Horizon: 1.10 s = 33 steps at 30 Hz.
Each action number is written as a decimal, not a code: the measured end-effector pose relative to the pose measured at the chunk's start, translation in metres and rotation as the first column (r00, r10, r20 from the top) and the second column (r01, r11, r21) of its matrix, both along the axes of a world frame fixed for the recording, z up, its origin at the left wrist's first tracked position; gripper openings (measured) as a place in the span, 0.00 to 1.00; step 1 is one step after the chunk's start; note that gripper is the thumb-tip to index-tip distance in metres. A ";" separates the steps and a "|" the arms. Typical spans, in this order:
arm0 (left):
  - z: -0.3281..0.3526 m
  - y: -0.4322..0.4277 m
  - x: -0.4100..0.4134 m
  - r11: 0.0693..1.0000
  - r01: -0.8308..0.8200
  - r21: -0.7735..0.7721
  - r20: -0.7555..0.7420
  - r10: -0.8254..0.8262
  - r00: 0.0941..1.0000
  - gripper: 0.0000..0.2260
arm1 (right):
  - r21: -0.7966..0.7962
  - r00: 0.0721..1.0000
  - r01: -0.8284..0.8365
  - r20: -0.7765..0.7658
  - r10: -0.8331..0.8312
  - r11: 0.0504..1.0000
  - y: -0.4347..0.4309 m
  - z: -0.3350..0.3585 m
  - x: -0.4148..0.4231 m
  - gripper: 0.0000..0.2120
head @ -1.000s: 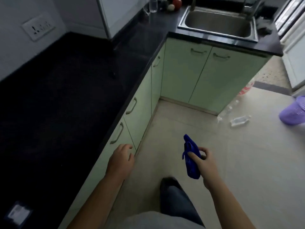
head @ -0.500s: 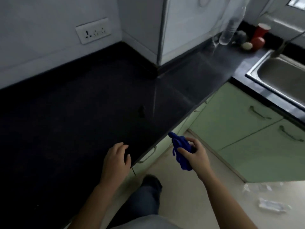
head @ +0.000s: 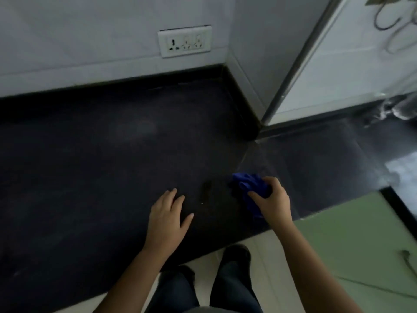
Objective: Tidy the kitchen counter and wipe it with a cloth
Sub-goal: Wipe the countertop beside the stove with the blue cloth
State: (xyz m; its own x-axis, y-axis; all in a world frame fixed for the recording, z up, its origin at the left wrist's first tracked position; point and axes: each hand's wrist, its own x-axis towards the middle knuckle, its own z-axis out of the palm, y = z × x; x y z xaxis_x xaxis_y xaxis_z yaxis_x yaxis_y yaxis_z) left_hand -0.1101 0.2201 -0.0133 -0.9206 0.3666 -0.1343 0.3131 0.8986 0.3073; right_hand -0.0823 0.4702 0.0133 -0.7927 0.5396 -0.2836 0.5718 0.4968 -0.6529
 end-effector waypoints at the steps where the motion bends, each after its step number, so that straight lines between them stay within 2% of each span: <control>1: 0.001 0.005 0.002 0.999 -0.035 -0.010 -0.005 0.035 0.999 0.21 | 0.019 0.999 -0.037 -0.009 0.037 0.999 0.006 -0.001 -0.009 0.24; 6: 0.004 0.025 0.016 0.966 -0.244 -0.079 0.005 0.245 0.969 0.24 | 0.036 0.960 -0.270 -0.072 0.272 0.962 0.007 -0.002 -0.059 0.23; 10: -0.006 0.029 0.028 0.928 -0.369 -0.057 0.007 0.370 0.929 0.28 | 0.043 0.865 -0.495 -0.071 0.497 0.868 -0.017 -0.004 -0.094 0.21; 15: -0.014 0.038 0.036 0.899 -0.435 -0.041 -0.028 0.434 0.900 0.29 | 0.039 0.732 -0.676 -0.080 0.677 0.736 -0.041 -0.008 -0.106 0.20; 22: -0.014 0.037 0.072 0.795 -0.607 -0.016 -0.051 0.606 0.794 0.30 | 0.031 0.581 -0.809 -0.119 0.805 0.588 -0.051 -0.012 -0.086 0.19; 28: -0.012 0.026 0.107 0.728 -0.683 -0.059 -0.053 0.681 0.731 0.33 | 0.046 0.516 -0.848 -0.150 0.843 0.528 -0.062 -0.020 -0.059 0.19; 33: -0.017 0.021 0.116 0.720 -0.694 0.003 -0.033 0.693 0.720 0.36 | 0.207 0.438 -0.855 -0.202 0.876 0.475 -0.075 -0.032 -0.026 0.19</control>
